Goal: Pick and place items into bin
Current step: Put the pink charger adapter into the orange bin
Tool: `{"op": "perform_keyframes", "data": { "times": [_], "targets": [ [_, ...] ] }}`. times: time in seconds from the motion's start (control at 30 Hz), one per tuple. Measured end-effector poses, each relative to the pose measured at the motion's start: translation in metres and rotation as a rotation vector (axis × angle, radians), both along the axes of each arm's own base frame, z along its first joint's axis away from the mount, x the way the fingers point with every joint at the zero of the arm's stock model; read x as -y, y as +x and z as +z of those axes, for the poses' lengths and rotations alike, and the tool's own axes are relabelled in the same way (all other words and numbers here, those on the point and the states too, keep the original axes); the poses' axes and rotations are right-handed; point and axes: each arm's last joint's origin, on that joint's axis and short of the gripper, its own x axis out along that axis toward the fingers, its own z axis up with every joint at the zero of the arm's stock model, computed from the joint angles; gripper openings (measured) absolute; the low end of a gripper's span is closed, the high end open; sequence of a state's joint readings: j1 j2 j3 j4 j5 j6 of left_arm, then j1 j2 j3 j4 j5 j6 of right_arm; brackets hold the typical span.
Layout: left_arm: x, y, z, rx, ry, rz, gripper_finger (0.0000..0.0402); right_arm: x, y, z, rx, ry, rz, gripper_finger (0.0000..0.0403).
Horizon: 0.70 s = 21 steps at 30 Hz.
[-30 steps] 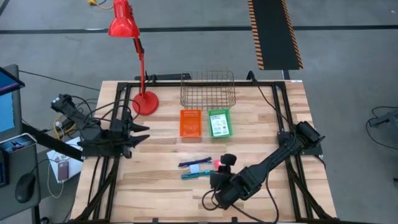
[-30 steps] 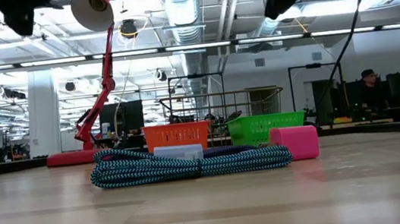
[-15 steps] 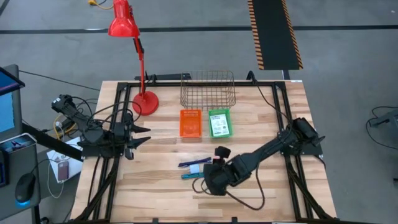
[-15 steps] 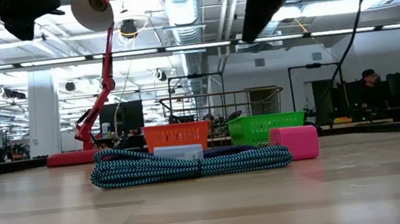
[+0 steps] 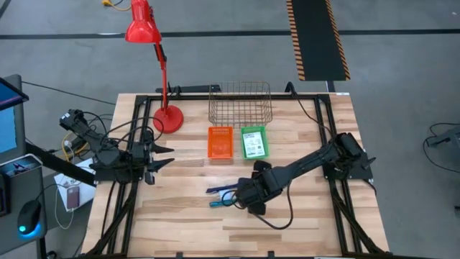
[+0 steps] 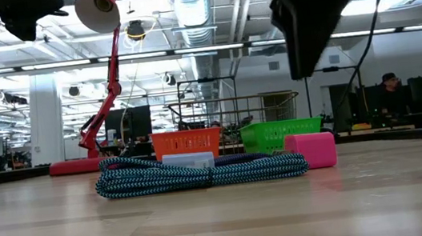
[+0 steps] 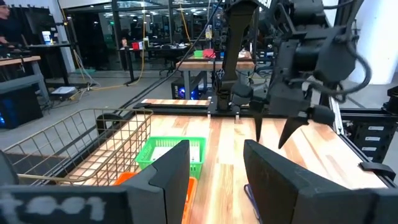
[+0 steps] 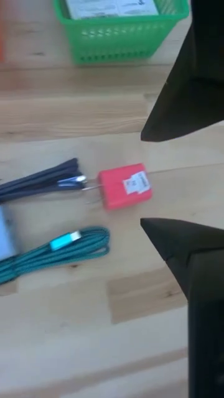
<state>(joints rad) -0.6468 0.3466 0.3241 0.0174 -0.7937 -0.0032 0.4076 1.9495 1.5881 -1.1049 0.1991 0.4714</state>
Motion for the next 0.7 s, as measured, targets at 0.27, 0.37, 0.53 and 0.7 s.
{"op": "perform_keyframes", "data": {
  "times": [0.27, 0.37, 0.53, 0.7],
  "targets": [
    [0.0, 0.0, 0.0, -0.002, 0.007, -0.001, 0.0142, -0.002, 0.0, -0.014, 0.027, 0.003, 0.003, 0.0232],
    [0.0, 0.0, 0.0, -0.002, 0.006, -0.001, 0.0142, -0.001, -0.002, -0.018, 0.017, 0.005, 0.004, 0.0232],
    [0.0, 0.0, 0.0, -0.002, 0.005, -0.002, 0.0142, -0.001, -0.003, -0.02, 0.012, 0.006, 0.005, 0.0232],
    [0.0, 0.0, 0.0, -0.002, 0.003, -0.002, 0.0142, -0.001, -0.002, -0.02, 0.013, 0.002, 0.012, 0.0232]
  ]
}}
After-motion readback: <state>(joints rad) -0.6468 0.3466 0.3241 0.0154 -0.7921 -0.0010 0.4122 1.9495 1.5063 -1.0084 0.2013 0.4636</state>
